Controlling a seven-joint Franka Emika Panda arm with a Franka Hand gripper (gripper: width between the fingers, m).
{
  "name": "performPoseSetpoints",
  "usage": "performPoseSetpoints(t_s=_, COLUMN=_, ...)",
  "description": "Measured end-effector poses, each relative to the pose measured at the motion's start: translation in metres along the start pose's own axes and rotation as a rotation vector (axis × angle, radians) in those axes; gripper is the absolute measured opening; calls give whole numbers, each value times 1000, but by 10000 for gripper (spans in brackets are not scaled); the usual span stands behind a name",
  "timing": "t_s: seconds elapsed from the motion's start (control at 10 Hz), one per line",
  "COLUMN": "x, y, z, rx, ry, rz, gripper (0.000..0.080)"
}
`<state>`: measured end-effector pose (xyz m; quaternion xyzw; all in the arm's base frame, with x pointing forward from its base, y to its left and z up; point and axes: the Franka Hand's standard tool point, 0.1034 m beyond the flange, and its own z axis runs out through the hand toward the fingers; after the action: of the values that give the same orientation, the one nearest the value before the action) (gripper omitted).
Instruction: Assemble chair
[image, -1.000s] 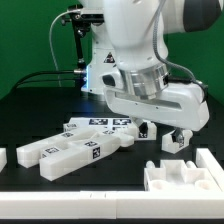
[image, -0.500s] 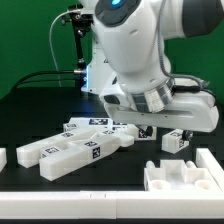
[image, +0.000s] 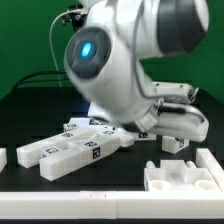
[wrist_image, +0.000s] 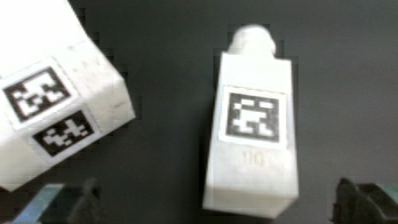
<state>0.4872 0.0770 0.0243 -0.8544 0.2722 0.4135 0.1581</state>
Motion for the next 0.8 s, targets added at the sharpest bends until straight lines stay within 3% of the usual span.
performPoseSetpoints(t_s=0.2, x=3, y=-5, z=4, rx=65, ry=-26, rz=62, gripper=648)
performPoseSetpoints(t_s=0.3, x=2, y=-4, z=11, rx=69, ry=-42, rz=69, gripper=648)
performPoseSetpoints(t_s=0.5, x=-5, y=-6, z=29, rx=52, ry=-49, rz=62, gripper=648)
performPoseSetpoints(t_s=0.7, x=-10, y=-6, z=37, rx=42, ry=-58, rz=60, gripper=648)
performPoseSetpoints(t_s=0.8, x=-9, y=-4, z=37, rx=44, ry=-59, rz=62, gripper=562)
